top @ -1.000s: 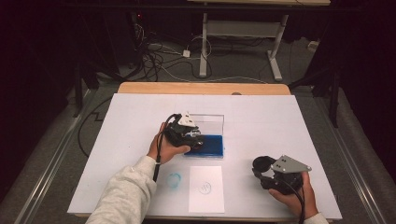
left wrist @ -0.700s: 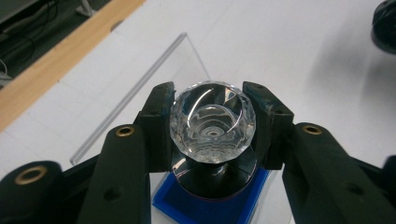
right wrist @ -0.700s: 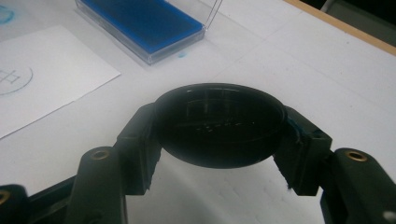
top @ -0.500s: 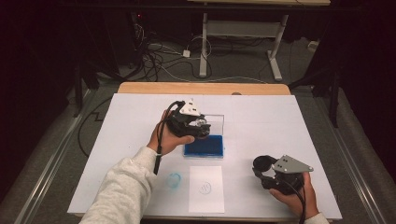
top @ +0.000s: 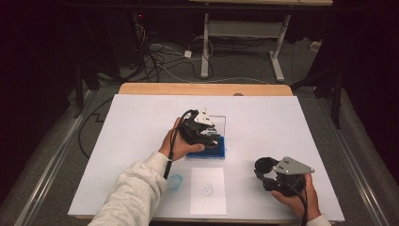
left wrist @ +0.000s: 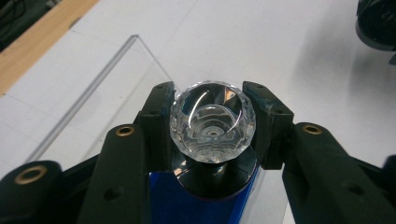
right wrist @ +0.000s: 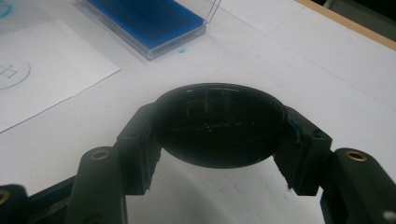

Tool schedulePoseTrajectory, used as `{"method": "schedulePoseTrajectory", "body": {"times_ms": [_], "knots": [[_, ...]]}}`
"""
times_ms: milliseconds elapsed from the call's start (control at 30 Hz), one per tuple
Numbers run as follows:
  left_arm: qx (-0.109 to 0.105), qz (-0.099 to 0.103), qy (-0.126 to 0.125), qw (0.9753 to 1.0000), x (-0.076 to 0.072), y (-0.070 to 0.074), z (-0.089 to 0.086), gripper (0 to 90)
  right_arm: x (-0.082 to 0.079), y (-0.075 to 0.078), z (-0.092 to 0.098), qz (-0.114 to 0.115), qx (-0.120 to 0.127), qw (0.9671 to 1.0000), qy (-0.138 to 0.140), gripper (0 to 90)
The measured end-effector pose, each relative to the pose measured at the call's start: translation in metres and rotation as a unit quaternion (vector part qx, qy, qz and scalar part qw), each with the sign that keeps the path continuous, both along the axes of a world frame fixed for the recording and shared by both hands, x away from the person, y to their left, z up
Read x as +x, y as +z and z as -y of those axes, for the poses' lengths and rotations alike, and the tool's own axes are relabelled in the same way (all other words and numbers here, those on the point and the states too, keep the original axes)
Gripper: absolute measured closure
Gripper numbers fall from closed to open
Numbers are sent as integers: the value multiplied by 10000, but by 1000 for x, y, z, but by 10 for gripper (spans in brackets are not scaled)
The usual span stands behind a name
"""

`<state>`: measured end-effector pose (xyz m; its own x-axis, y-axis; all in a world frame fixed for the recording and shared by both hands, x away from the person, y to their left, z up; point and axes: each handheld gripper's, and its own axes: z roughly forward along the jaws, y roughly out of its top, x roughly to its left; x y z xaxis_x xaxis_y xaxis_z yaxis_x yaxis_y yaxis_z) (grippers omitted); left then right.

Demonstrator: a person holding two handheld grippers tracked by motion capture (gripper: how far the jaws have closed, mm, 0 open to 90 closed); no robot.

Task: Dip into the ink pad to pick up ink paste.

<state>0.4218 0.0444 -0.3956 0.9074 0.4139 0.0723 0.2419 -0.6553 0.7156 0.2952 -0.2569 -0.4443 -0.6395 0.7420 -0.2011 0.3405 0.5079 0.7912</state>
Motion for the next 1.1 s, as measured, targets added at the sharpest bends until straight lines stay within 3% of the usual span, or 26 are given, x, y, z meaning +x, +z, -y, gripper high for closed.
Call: {"method": "schedulePoseTrajectory", "body": {"times_ms": [267,533,867,1100], "knots": [[222,-114,53,9997,4,-22,7,549,0,0,0,0,3,10000,9,386],[329,-79,82,9994,4,-29,11,549,0,-2,-1,-29,-23,10000,75,386],[66,-169,164,9997,5,-35,5,549,0,-2,-2,-40,-102,9999,85,386],[52,-110,221,9997,1,-37,4,549,0,-2,-4,-43,-109,9999,94,386]]}}
